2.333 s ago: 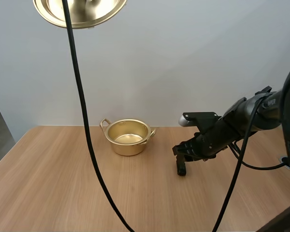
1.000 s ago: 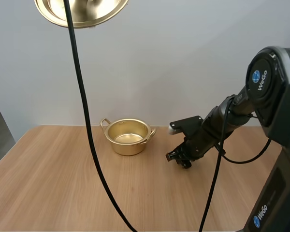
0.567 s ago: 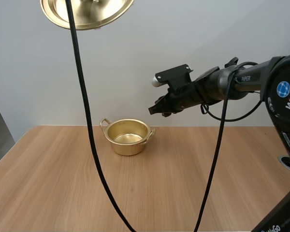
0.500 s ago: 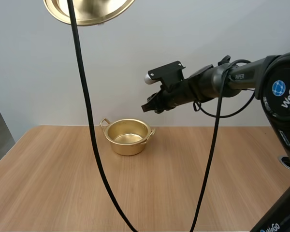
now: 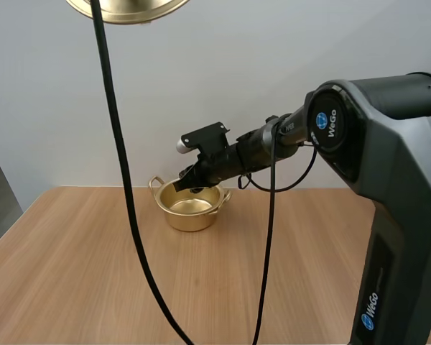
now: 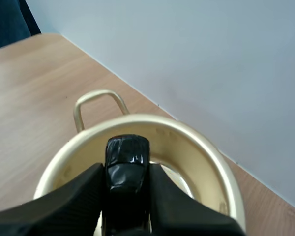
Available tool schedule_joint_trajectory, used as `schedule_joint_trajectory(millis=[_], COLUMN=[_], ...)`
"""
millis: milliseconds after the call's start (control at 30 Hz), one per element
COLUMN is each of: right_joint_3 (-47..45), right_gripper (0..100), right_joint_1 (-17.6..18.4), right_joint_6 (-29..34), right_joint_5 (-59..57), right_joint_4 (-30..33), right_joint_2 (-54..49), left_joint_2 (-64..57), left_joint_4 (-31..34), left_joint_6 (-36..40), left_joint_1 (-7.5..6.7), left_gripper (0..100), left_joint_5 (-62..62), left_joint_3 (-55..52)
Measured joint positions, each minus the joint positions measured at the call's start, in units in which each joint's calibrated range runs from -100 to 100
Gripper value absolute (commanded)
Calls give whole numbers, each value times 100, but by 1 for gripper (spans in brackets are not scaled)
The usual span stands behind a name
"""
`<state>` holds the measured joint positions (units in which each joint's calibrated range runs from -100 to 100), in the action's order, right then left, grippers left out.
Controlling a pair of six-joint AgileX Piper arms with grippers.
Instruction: Open the pot, put the car inside, and close it
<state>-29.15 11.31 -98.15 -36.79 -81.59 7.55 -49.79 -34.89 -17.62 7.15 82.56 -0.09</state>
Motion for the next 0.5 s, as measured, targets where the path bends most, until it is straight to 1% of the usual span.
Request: schedule_joint_trajectory(millis=[67, 100, 133, 167, 200, 233, 267, 367, 500], right_joint_3=[0, 0, 0, 0, 0, 15, 25, 43, -112], right_gripper=[93, 100, 97, 81, 50, 31, 0, 0, 0], right_joint_1=[0, 0, 0, 0, 0, 0, 0, -42, -223], right_joint_6=[-25, -25, -32, -33, -24, -24, -24, 54, 486], right_joint_5=[-35, -33, -80, -80, 4, 46, 151, 667, 900], right_joint_4=[17, 17, 17, 0, 0, -12, -83, -146, -101], right_joint_2=[215, 253, 372, 402, 402, 352, 271, 2, -691], left_joint_2=[0, 0, 11, 11, 11, 11, 20, 20, 54], left_joint_4=[-54, -82, -135, -169, -170, -170, -170, -123, 91], left_joint_6=[10, 10, 10, 10, 10, 10, 10, -9, -191], left_joint_1=[28, 28, 46, 56, 56, 56, 56, 56, 56], left_gripper=[0, 0, 0, 0, 0, 0, 0, 0, 0], left_joint_5=[0, 0, 0, 0, 0, 0, 0, 17, -8], left_joint_3=[0, 0, 0, 0, 0, 0, 0, -76, -506])
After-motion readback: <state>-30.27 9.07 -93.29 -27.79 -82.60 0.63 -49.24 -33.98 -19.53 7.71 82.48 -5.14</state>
